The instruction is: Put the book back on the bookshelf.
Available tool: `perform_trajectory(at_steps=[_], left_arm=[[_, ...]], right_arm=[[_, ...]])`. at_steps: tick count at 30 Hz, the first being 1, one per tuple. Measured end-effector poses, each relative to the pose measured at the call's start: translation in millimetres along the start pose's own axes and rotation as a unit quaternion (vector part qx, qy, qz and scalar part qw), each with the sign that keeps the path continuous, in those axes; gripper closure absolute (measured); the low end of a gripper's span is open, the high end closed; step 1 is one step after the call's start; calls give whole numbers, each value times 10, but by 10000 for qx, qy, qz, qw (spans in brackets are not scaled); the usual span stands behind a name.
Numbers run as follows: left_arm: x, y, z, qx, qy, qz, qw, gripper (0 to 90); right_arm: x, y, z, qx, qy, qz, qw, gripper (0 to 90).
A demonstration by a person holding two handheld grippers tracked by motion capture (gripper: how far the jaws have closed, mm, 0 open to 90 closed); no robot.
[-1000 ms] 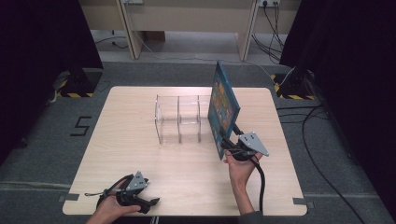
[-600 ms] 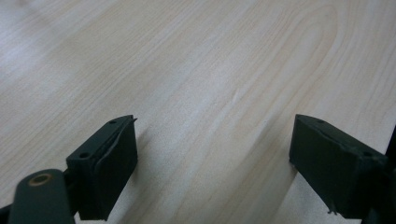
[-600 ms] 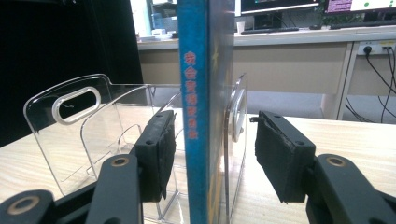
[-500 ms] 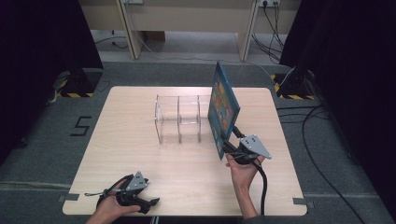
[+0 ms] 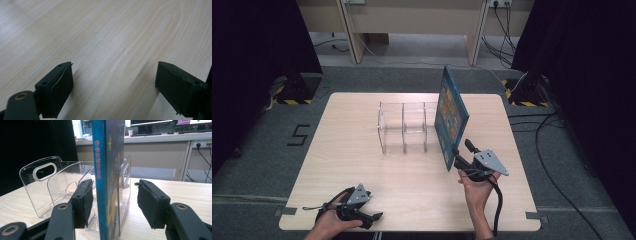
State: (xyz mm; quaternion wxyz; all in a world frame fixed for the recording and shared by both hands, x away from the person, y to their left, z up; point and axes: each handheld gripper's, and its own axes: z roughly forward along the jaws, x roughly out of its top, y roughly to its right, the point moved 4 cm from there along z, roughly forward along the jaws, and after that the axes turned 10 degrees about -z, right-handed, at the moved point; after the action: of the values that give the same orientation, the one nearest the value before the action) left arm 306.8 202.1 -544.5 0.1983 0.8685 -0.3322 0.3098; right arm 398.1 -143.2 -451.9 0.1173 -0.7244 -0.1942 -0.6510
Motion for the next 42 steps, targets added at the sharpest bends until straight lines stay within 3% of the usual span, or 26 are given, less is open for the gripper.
perform_trajectory(at_steps=[8,42], left_arm=[[0,1,1,-3,8,-8,10000,138],[-2,0,0,-8,-1,7,10000,138]], right_arm=[[-31,-28,-77,169,-91,-57,9998,448],[-186,-85,-374,441,-314,-112,9985,429]])
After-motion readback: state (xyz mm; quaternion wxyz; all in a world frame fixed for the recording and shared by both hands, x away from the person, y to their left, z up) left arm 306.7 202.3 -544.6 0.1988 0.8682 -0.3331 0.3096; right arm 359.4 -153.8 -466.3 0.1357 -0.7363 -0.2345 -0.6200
